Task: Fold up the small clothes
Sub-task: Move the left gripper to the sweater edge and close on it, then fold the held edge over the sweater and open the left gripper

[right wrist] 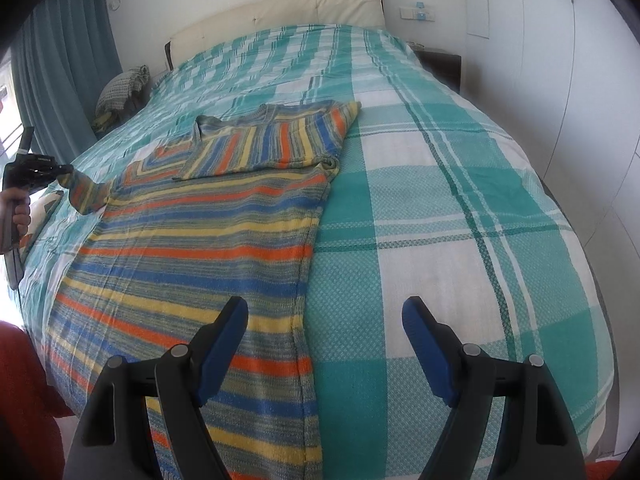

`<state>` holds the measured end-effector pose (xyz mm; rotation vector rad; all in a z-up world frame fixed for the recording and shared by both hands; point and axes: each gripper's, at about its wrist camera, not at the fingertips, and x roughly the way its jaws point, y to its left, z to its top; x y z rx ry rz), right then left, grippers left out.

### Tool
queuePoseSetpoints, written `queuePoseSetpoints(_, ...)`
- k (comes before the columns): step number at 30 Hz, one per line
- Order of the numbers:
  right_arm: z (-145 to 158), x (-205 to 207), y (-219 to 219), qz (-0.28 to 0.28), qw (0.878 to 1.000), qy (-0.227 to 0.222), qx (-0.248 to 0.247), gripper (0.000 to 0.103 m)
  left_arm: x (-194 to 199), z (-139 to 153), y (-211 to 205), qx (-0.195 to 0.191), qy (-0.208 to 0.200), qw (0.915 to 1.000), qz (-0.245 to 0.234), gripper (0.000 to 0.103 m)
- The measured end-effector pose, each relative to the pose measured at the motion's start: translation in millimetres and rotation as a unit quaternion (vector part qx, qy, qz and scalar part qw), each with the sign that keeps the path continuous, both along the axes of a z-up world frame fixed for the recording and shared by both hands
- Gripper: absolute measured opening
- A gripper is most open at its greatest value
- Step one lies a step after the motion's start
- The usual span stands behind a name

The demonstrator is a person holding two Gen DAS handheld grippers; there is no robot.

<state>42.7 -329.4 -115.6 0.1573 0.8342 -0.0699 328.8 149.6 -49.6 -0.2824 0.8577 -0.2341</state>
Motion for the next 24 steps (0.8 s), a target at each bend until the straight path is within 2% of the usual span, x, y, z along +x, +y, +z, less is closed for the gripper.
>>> queuePoseSetpoints(2,0,1,-1,0.001,1.000,0.001,0.008,0.079,2,36,-52,-0.003,-0.031,0.9974,-0.065,0.001)
queuePoseSetpoints(4,-1,1,-3,-0.001,1.000,0.002,0.015,0.079,-1,59,-105,-0.010,-0.054,0.9909,-0.123,0.002)
queuePoseSetpoints(5,-1,0,-3,-0.003,1.000,0.002,0.018,0.079,-1,63,-130,-0.017,-0.052,0.9871,-0.150,0.003)
queuePoseSetpoints(6,0,0,-4,-0.004,1.000,0.002,0.020,0.079,2,60,-154,-0.024,-0.036,0.9835,-0.176,0.013)
queuePoseSetpoints(7,0,-1,-4,-0.005,1.000,0.001,0.021,0.079,8,51,-177,-0.029,-0.004,0.9795,-0.199,0.027)
queuePoseSetpoints(8,1,-2,-5,-0.006,1.000,0.000,0.021,0.079,14,39,-196,-0.024,0.032,0.9761,-0.214,0.072)
queuePoseSetpoints(9,2,-3,-6,-0.009,1.000,0.000,0.022,0.079,17,28,-207,-0.016,0.053,0.9746,-0.217,0.091)
queuePoseSetpoints(11,3,-5,-10,-0.013,0.999,-0.002,0.030,0.079,17,18,-202,-0.022,0.040,0.9790,-0.199,0.088)
queuePoseSetpoints(13,4,-6,-13,-0.015,0.999,-0.004,0.039,0.079,22,7,-181,-0.026,0.037,0.9874,-0.152,0.088)
queuePoseSetpoints(16,3,-5,-15,-0.015,0.999,-0.004,0.046,0.079,24,-17,-149,0.012,0.040,0.9961,-0.077,0.088)
queuePoseSetpoints(19,0,1,-15,-0.012,0.999,0.000,0.051,0.079,17,-60,-138,0.072,0.058,0.9941,-0.056,0.089)
queuePoseSetpoints(22,-4,3,-14,-0.009,0.999,0.009,0.049,0.079,14,-120,-140,0.137,0.116,0.9822,-0.054,0.090)
queuePoseSetpoints(24,-6,2,-13,-0.010,0.999,0.013,0.044,0.079,1,-125,-141,0.149,0.073,0.9844,-0.059,0.097)
